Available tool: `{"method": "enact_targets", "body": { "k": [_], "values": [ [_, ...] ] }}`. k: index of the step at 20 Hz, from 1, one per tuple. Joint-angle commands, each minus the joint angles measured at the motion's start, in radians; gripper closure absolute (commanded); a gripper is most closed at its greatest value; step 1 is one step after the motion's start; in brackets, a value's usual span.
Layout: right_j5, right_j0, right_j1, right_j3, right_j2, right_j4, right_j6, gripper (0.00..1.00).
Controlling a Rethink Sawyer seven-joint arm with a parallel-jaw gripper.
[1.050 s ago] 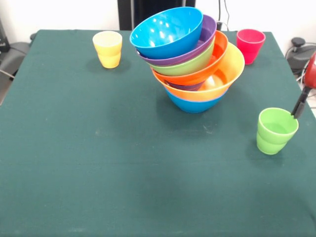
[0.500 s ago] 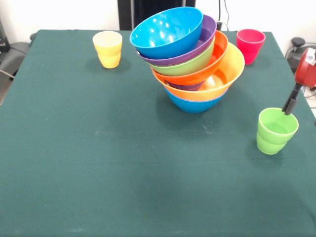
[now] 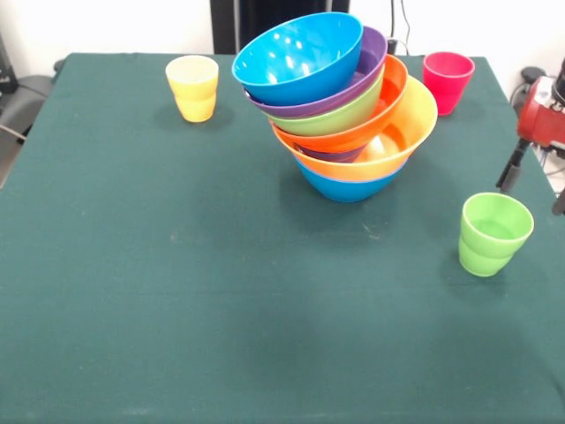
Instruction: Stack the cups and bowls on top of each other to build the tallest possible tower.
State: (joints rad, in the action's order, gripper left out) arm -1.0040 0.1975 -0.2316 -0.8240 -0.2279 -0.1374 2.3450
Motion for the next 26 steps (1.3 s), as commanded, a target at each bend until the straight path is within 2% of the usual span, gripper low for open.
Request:
{"method": "enact_targets", "body": {
  "k": [1, 8, 17, 26],
  "values": [
    [0.074, 0.007, -0.027, -0.181, 0.072, 0.003, 0.095, 0.00],
    [0.125, 0.008, -0.023, -0.218, 0.078, 0.002, 0.102, 0.00],
    [0.178, 0.005, 0.048, -0.160, 0.089, -0.009, 0.122, 0.00],
    [0.192, 0.023, 0.031, -0.197, 0.082, -0.024, 0.142, 0.00]
  ]
}}
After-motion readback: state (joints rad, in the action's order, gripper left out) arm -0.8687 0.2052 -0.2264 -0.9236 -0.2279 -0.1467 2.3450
